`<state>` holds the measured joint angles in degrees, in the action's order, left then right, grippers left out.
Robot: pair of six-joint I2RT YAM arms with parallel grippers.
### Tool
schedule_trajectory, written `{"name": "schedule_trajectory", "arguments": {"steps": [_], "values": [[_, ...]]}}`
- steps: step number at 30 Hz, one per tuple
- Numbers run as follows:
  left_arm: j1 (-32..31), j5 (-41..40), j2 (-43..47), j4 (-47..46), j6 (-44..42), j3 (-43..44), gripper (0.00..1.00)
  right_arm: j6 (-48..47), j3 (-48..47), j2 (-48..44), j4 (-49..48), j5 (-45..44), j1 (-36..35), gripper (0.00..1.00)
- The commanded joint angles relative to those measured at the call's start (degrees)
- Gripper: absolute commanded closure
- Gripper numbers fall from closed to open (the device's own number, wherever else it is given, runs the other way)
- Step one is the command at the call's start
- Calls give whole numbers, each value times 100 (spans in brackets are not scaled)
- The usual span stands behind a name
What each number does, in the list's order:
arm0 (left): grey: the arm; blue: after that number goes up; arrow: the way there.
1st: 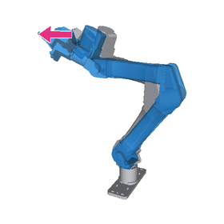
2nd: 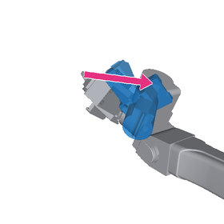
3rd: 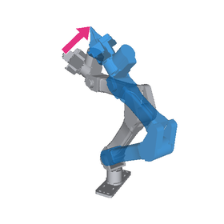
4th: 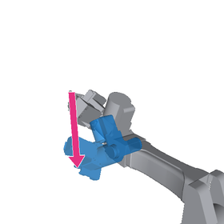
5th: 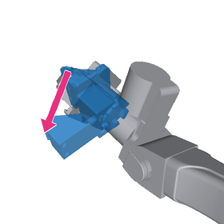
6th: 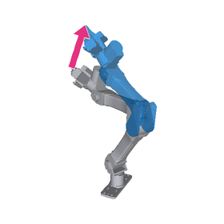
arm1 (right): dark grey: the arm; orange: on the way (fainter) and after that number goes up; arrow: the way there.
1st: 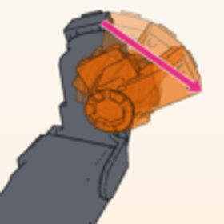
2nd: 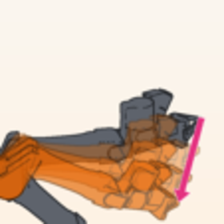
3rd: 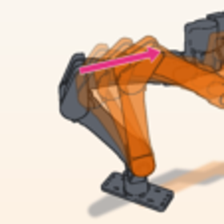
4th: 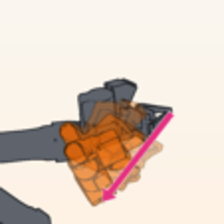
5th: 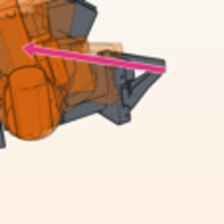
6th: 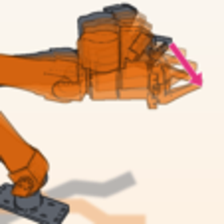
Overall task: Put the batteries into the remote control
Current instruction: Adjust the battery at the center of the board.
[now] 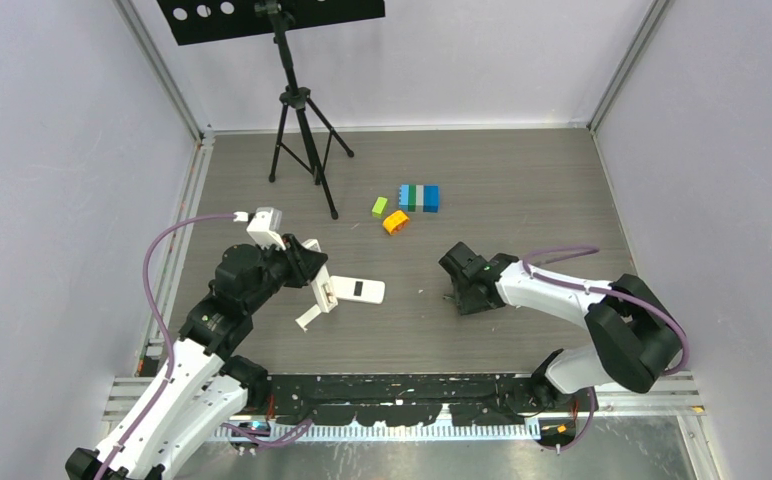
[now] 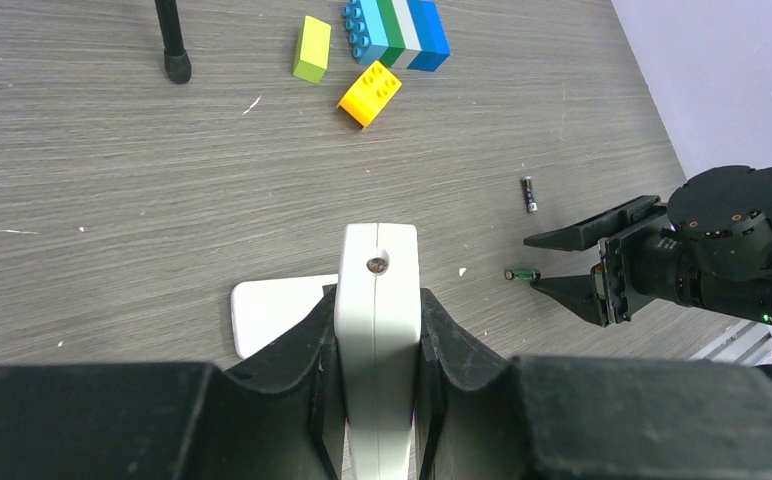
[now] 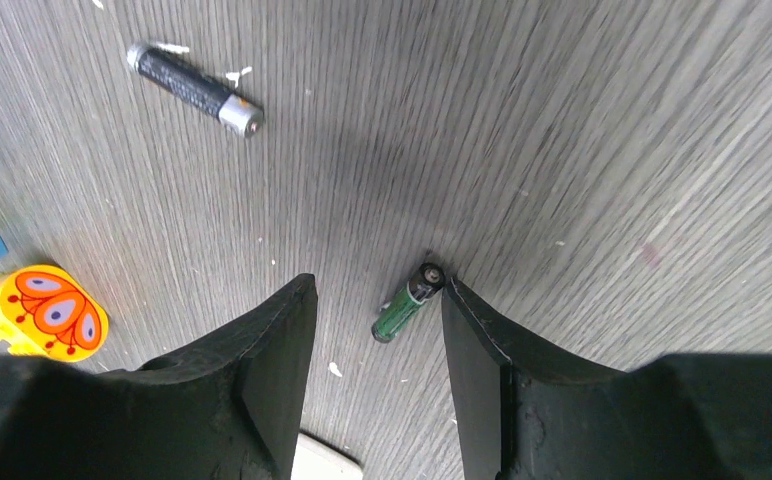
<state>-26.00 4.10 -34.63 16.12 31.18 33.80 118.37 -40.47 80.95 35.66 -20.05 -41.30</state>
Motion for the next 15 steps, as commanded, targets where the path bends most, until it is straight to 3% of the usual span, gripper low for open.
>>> {"name": "schedule_trajectory", "arguments": {"steps": [1,7,15], "values": [[16,-102,47,-307,-42,2,100,885,214,-108,425,-392,135,45],[16,-111,55,-290,-50,2,100,655,194,40,321,-388,235,52],[16,-177,48,-282,-58,-6,100,283,-51,558,118,336,236,61]]}}
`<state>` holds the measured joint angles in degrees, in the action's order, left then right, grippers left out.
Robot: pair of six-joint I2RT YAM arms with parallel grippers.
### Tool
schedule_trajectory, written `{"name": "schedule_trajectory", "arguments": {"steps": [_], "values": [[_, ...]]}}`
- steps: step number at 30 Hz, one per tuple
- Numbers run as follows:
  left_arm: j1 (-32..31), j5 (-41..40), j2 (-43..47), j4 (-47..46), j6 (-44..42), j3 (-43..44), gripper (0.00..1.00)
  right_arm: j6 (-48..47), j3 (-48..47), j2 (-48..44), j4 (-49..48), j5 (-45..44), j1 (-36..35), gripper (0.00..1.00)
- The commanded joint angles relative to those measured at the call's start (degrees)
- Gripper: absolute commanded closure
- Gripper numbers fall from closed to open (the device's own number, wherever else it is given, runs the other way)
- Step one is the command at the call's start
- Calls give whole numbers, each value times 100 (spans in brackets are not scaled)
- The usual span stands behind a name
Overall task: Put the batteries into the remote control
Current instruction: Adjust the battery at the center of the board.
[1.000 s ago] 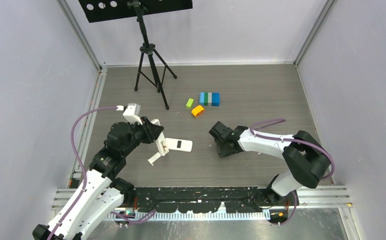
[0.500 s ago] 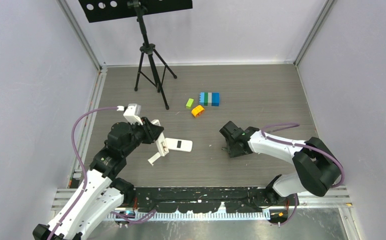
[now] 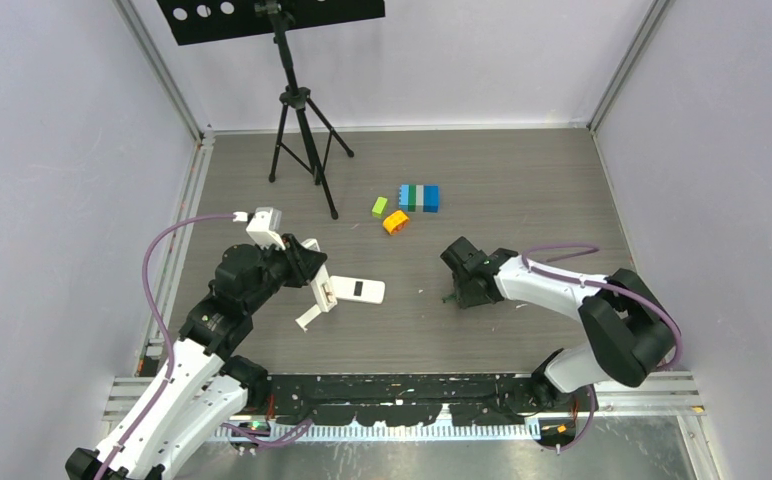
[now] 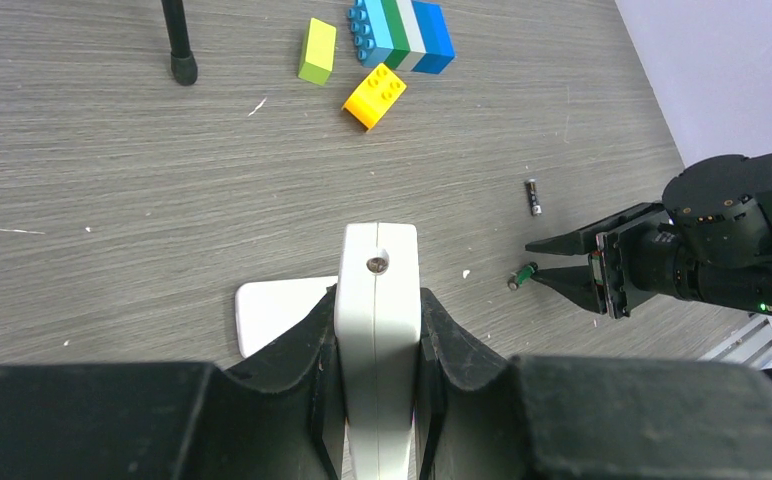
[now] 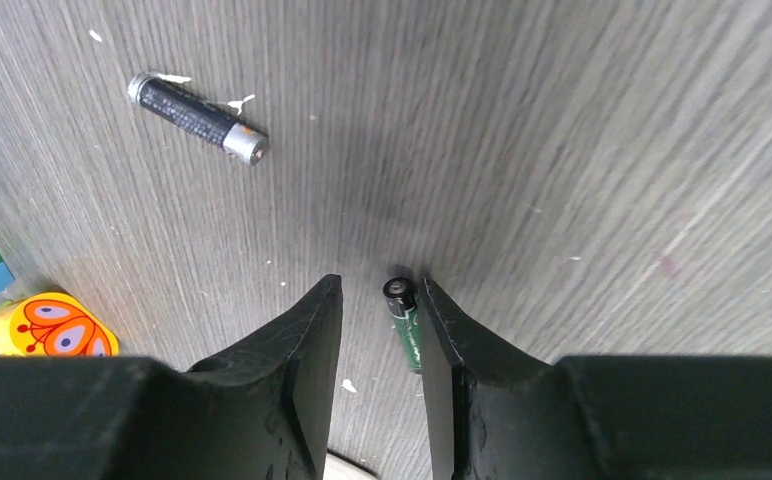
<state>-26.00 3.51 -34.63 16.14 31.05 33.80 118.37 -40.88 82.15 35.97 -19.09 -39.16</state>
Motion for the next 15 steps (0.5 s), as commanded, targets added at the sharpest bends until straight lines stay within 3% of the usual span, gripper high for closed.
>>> {"name": "schedule_trajectory", "arguments": {"steps": [1,6,9,12,15], "values": [[16,-133,52,-273,-46,-4,100,258,-26,524,21,310,22,61],[16,-198,55,-219,-64,8,100,78,-231,985,-46,492,22,64],[16,-193,60,-199,-65,21,100,-105,-286,1147,-52,538,22,75],[16,-201,24,-178,-82,38,100,-500,-408,1189,153,409,22,74],[16,-223,11,-169,-90,47,100,-1297,-667,1160,680,-62,22,67]]}}
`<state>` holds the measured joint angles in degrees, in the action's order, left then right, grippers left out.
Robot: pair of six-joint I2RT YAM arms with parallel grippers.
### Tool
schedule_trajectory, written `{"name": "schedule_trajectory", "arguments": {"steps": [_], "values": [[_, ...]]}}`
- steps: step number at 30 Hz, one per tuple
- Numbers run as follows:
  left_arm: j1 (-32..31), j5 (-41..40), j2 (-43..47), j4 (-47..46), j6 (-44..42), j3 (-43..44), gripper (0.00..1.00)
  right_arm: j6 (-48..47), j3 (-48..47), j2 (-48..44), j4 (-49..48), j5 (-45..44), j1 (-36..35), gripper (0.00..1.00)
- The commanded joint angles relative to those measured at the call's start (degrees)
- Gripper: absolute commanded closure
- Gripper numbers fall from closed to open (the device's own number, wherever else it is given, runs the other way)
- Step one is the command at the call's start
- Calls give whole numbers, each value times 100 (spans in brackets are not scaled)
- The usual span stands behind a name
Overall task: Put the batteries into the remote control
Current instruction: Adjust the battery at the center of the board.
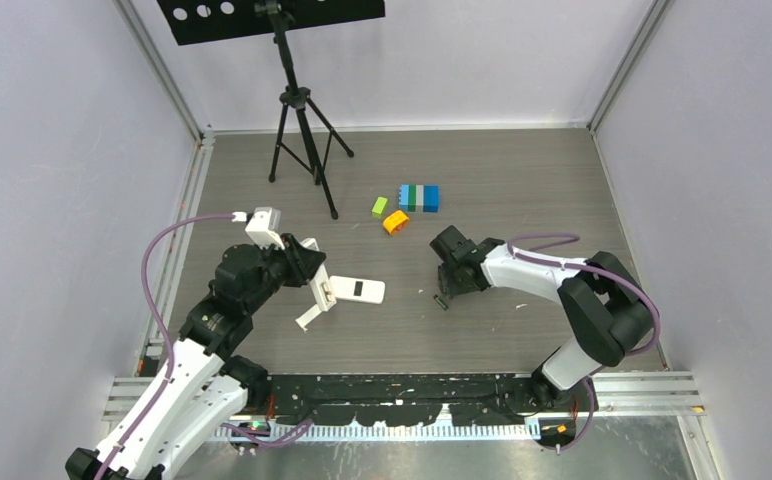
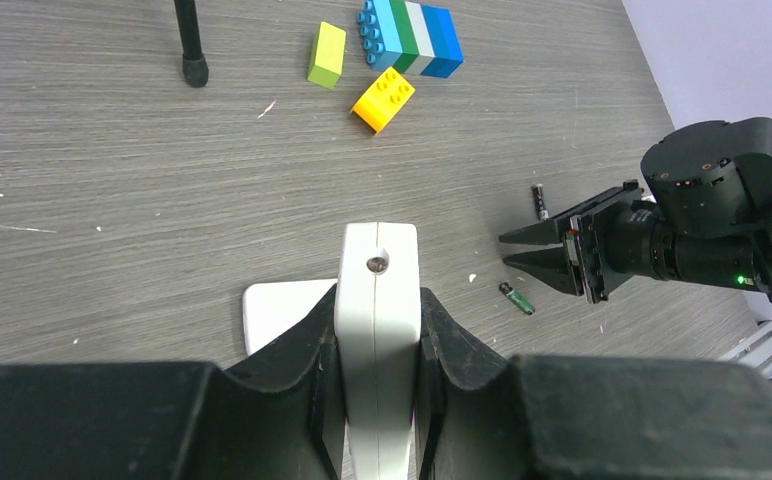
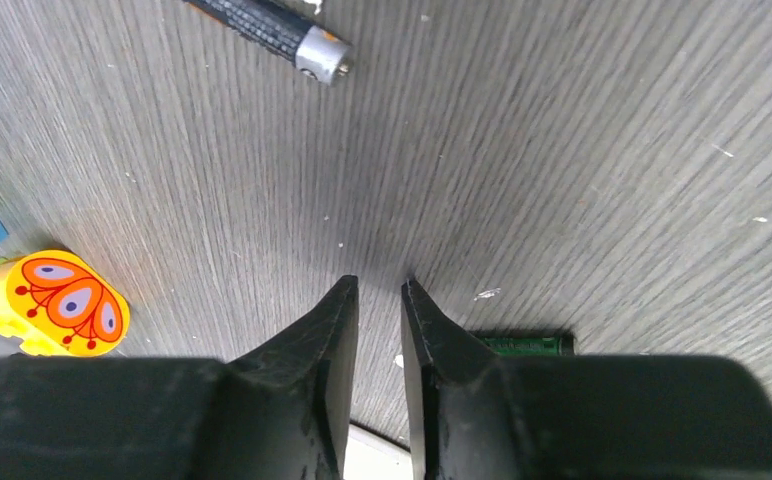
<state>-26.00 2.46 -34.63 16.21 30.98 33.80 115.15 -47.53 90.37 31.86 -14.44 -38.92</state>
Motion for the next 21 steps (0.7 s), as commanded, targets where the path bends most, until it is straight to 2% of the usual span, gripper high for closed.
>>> {"name": "schedule_trajectory", "arguments": {"steps": [1,3,5,7,10,16,21], "values": [[16,-131,9,-171,-84,43,100,-1290,-97,314,1204,-747,-2,63],[16,-137,3,-179,-84,44,100,-2221,-225,289,1140,-1072,-2,55],[16,-127,-15,-179,-86,52,100,-3589,-392,288,1001,-1241,-14,51],[16,-100,-39,-171,-84,69,100,-4744,-452,238,743,-1194,-38,48],[16,-73,-43,-170,-80,72,100,-5981,-158,-206,163,-1017,-254,41],[16,-20,-72,-175,-32,84,100,-7370,491,-1113,-828,78,-373,34],[16,61,-117,-197,55,75,100,-8303,323,-1006,-815,326,-800,33]]}}
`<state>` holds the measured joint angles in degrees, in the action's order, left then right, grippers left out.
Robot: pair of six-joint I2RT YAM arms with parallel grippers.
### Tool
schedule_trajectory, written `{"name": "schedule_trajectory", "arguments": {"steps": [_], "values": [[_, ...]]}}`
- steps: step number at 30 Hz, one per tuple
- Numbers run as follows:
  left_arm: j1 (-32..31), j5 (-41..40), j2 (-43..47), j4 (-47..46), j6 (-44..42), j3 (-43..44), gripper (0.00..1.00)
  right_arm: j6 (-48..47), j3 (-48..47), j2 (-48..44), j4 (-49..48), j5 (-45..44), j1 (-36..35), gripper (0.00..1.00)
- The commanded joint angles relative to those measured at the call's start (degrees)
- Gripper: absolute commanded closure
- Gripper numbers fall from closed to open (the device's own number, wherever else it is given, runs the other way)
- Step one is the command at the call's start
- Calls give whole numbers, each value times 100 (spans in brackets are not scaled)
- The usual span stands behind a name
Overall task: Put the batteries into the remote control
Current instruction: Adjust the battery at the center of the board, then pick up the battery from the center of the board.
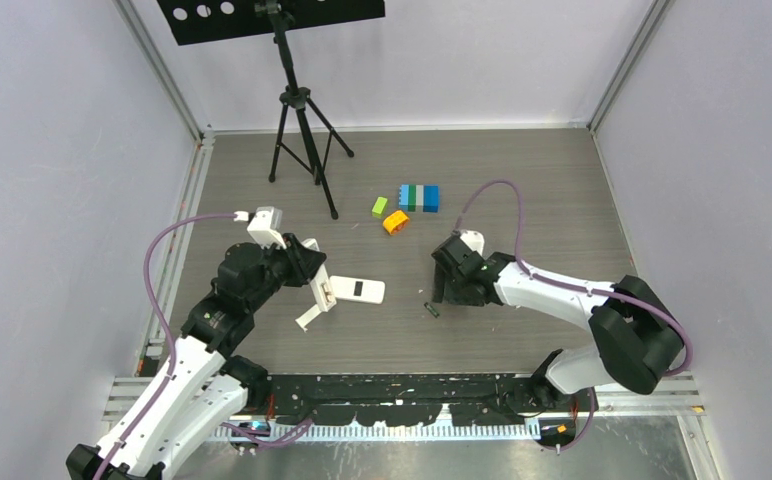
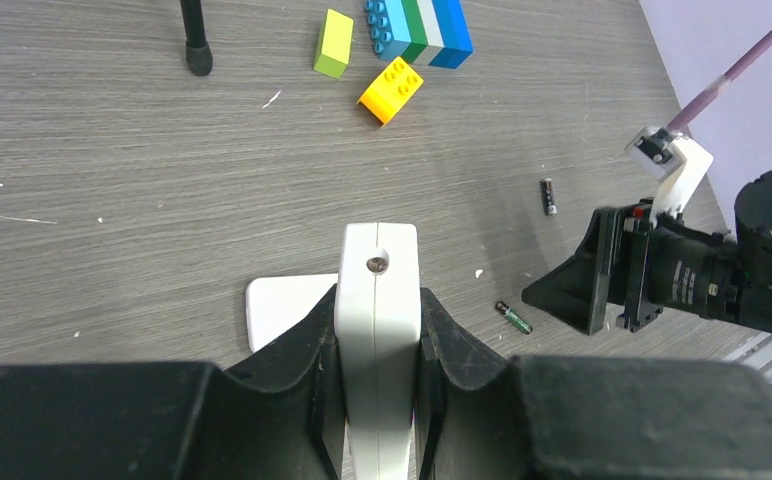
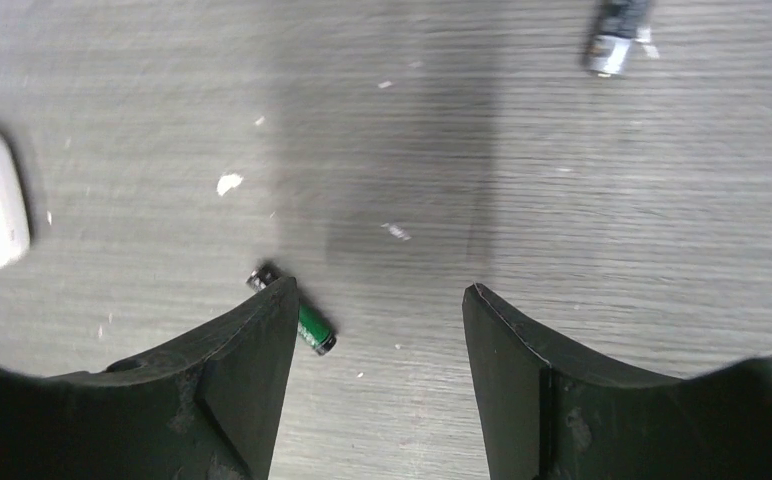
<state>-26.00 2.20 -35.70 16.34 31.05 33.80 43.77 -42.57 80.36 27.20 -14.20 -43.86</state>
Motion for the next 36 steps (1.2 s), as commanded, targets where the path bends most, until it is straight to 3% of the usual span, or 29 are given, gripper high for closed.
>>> {"name": "schedule_trajectory", "arguments": {"steps": [1,4,9,18,20,24,26,31,36], "values": [[16,88,-10,-210,60,74,100,-1275,-241,61,-329,283,-384,34],[16,96,11,-210,112,50,100,-1513,-445,327,-254,74,-582,34],[16,147,68,-241,197,-19,100,-1781,-881,906,66,-999,-699,46],[16,235,-14,-194,217,33,100,-2231,-1114,1221,86,-238,-729,57],[16,274,-53,-222,239,38,100,-2116,-1183,1224,272,-125,-734,57],[16,331,-110,-228,253,42,100,-1544,-1203,1063,688,-690,-721,40],[16,346,-131,-223,255,39,100,-1449,-1181,1028,848,-773,-712,38],[16,381,-178,-219,245,49,100,-1311,-979,982,838,-48,-565,40],[16,504,-198,-233,242,-9,100,-1287,-765,810,549,341,-437,51]]}}
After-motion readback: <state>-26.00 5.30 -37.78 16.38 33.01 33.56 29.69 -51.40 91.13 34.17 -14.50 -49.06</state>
